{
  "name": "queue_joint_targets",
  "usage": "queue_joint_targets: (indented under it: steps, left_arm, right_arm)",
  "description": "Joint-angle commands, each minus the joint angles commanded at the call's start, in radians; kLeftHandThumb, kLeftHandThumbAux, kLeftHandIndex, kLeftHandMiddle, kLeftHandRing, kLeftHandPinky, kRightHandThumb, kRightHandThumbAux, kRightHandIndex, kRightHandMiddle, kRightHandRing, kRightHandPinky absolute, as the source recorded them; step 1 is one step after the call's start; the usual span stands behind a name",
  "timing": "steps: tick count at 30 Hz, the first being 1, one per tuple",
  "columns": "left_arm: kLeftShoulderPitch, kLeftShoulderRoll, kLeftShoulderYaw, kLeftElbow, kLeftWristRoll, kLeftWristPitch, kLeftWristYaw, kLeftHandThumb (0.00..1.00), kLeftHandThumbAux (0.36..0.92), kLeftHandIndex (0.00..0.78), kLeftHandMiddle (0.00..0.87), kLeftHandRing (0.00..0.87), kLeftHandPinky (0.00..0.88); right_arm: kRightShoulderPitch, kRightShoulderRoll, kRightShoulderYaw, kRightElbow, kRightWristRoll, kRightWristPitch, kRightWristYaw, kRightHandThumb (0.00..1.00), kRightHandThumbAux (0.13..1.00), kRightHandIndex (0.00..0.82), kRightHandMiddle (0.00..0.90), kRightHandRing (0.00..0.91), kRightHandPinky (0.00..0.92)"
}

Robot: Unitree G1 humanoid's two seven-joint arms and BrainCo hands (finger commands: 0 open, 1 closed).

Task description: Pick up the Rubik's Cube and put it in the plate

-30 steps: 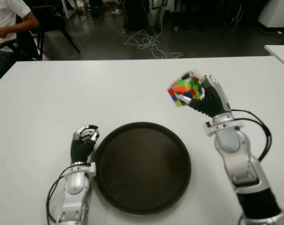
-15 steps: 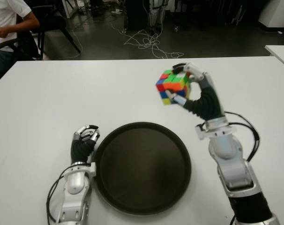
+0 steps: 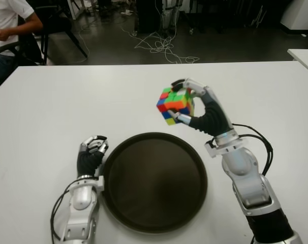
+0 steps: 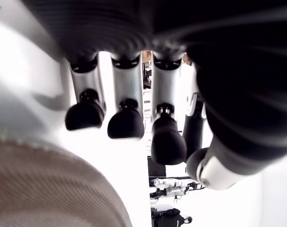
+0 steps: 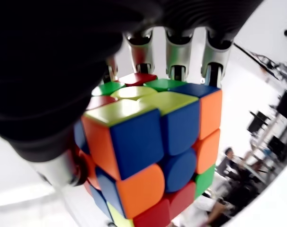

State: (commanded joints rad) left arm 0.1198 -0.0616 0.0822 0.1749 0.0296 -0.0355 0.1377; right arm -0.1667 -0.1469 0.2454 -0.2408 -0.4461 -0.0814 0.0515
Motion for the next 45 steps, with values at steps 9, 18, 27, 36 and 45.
queue_joint_targets:
  steps: [9,18,27,36,45]
  left_arm:
    - [-0.001,0.000,0.002,0.002,-0.004,-0.002,-0.002,0.708,0.706,0.443,0.812,0.830,0.820]
    - [0.000,-0.011,0.004,0.014,-0.011,-0.036,-0.002,0.708,0.706,0.443,0.815,0.836,0.829]
    - [0.007,-0.020,-0.002,0.013,-0.005,-0.060,0.008,0.708,0.705,0.444,0.815,0.838,0.836]
    - [0.007,-0.023,-0.008,0.026,0.003,-0.095,0.020,0.707,0.705,0.444,0.811,0.835,0.835]
    - [0.009,-0.026,-0.016,0.021,0.019,-0.084,0.043,0.705,0.706,0.443,0.812,0.835,0.836]
  right_arm:
    - [-0.037,-0.058,0.062,-0.055,-0.065,0.141,0.176,0.003,0.839,0.703,0.827,0.847,0.839]
    - [-0.120,-0.129,0.149,-0.055,-0.155,0.226,0.364,0.000,0.882,0.655,0.795,0.808,0.784]
    - [-0.144,-0.124,0.230,0.020,-0.281,0.231,0.352,0.095,0.888,0.623,0.776,0.789,0.776]
    - [-0.165,-0.112,0.279,0.035,-0.337,0.279,0.407,0.208,0.865,0.593,0.748,0.774,0.778]
    - [-0.151,-0.067,0.320,0.085,-0.401,0.305,0.356,0.157,0.876,0.571,0.753,0.777,0.780]
